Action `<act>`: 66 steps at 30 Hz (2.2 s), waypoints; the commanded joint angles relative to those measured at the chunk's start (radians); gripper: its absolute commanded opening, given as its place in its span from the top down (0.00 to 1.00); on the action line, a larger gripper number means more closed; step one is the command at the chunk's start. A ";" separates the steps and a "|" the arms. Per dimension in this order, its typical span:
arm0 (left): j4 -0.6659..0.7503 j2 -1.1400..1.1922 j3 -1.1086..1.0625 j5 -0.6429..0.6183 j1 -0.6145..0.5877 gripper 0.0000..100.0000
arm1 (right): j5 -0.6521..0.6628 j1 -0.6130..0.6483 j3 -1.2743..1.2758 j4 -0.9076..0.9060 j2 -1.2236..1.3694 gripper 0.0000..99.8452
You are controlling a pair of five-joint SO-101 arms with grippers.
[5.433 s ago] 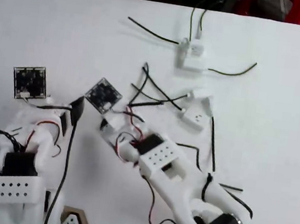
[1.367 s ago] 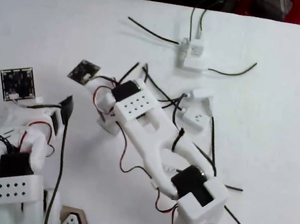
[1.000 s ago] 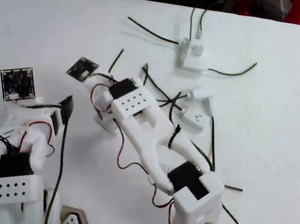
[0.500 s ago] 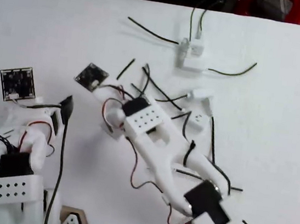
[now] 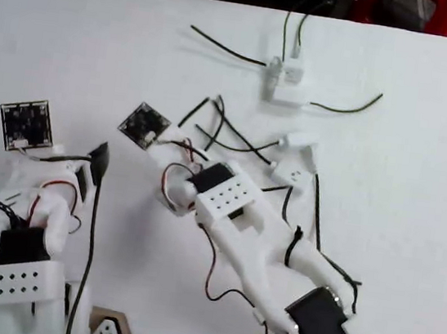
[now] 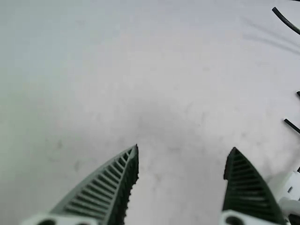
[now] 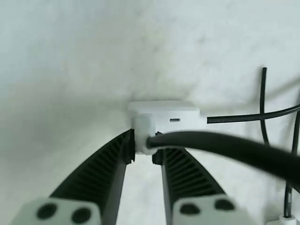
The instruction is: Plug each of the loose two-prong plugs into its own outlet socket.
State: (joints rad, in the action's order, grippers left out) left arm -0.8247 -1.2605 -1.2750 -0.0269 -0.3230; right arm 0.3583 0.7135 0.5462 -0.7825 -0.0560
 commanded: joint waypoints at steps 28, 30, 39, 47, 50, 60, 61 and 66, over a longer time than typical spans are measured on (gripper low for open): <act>0.026 -0.027 0.009 0.000 -0.010 0.71 | -0.048 -0.008 -0.075 -0.038 -0.162 0.98; 0.026 -0.027 0.009 0.000 -0.010 0.71 | -0.052 -0.008 -0.075 -0.054 -0.168 0.98; 0.026 -0.027 0.009 0.000 -0.010 0.71 | -0.048 0.007 0.014 0.012 -0.166 0.98; 0.026 -0.027 0.009 0.000 -0.010 0.71 | -0.046 0.024 0.074 0.073 -0.165 0.98; 0.026 -0.027 0.008 0.000 -0.010 0.71 | -0.046 0.024 0.087 0.084 -0.148 0.98; 0.026 -0.027 0.006 0.000 -0.010 0.71 | -0.046 0.035 0.092 0.116 -0.101 0.98; 0.026 -0.027 0.006 0.000 -0.010 0.71 | -0.046 0.035 0.092 0.116 -0.101 0.98; 0.026 -0.027 0.006 0.000 -0.010 0.71 | -0.003 0.027 0.094 0.114 -0.070 0.98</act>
State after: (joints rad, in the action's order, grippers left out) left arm -0.8247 -1.2605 -1.2750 -0.0269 -0.3230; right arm 0.3153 0.7472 0.6460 -0.6767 -0.1327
